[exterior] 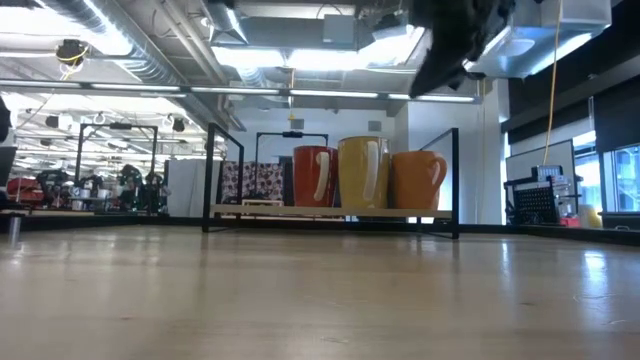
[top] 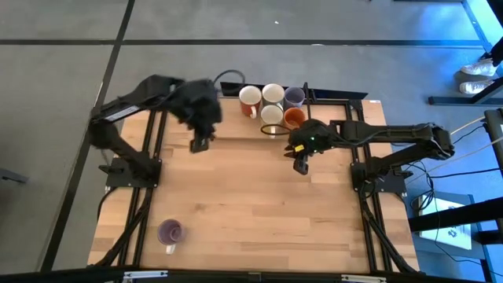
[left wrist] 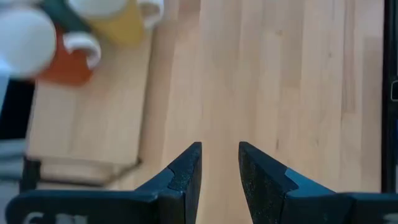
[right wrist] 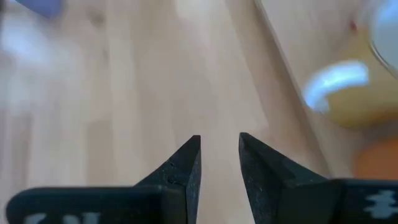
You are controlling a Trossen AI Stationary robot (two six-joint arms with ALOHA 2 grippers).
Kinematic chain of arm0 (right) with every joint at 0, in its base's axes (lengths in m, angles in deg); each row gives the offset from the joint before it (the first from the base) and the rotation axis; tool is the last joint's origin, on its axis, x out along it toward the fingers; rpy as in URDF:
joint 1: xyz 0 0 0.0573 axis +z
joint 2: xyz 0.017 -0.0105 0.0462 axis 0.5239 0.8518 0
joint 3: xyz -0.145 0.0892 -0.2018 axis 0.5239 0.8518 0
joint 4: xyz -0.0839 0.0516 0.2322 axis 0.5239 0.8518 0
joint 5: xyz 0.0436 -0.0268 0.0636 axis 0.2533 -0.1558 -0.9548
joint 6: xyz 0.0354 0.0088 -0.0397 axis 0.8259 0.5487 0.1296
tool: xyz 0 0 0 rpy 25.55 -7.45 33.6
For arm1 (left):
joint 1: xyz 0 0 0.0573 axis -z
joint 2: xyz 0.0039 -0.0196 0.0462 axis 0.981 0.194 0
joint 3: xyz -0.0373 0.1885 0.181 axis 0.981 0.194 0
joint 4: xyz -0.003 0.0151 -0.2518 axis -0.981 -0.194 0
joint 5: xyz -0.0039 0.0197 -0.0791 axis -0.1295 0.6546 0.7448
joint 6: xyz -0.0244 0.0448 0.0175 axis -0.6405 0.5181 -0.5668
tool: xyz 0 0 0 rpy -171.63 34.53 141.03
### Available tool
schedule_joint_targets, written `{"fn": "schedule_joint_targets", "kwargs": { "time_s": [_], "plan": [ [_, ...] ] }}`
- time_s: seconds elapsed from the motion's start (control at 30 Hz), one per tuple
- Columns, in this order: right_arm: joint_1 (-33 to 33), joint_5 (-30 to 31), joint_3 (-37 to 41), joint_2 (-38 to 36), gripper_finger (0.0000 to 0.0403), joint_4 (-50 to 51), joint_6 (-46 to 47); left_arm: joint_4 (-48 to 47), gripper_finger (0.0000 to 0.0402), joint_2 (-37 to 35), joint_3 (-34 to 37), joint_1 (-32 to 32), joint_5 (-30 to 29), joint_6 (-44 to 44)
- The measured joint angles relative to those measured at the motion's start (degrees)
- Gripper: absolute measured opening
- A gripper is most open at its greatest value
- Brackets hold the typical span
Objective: Place coffee mugs
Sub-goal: Put the purple mug on the shelf aligned with the orange mug
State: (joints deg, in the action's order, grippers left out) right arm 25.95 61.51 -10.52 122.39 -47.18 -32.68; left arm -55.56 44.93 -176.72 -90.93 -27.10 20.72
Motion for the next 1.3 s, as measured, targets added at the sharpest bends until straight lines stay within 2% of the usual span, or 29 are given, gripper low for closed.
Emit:
{"fn": "schedule_joint_targets", "kwargs": {
  "time_s": [0.13,0.27,0.47,0.6,0.87,1.07,1.3],
  "plan": [
    [3.1,0.0,0.0,0.0,0.0097,-6.5,1.8,2.4,0.0100,-8.6,10.9,5.3,-2.2,-7.6],
    [5.7,0.2,0.0,0.1,0.0097,-12.2,3.8,3.3,0.0100,-15.6,18.8,10.6,-2.3,-14.3],
    [9.4,3.1,-0.1,1.6,0.0097,-18.4,9.2,3.4,0.0100,-22.1,27.9,20.0,-0.4,-21.0],
    [12.2,3.4,-0.1,2.4,0.0097,-17.2,12.4,3.8,0.0100,-24.8,33.8,28.9,-0.1,-26.4],
    [17.9,10.6,0.0,2.4,0.0097,-13.5,23.0,14.0,0.0100,-25.8,45.2,44.3,0.0,-35.7],
    [21.2,15.0,0.0,2.4,0.0097,-9.6,27.4,21.5,0.0100,-23.9,51.8,52.1,-1.0,-42.7],
    [21.1,14.7,0.0,2.4,0.0097,-6.7,30.7,29.9,0.0100,-20.6,56.5,58.8,-1.0,-48.0]
  ]
}}
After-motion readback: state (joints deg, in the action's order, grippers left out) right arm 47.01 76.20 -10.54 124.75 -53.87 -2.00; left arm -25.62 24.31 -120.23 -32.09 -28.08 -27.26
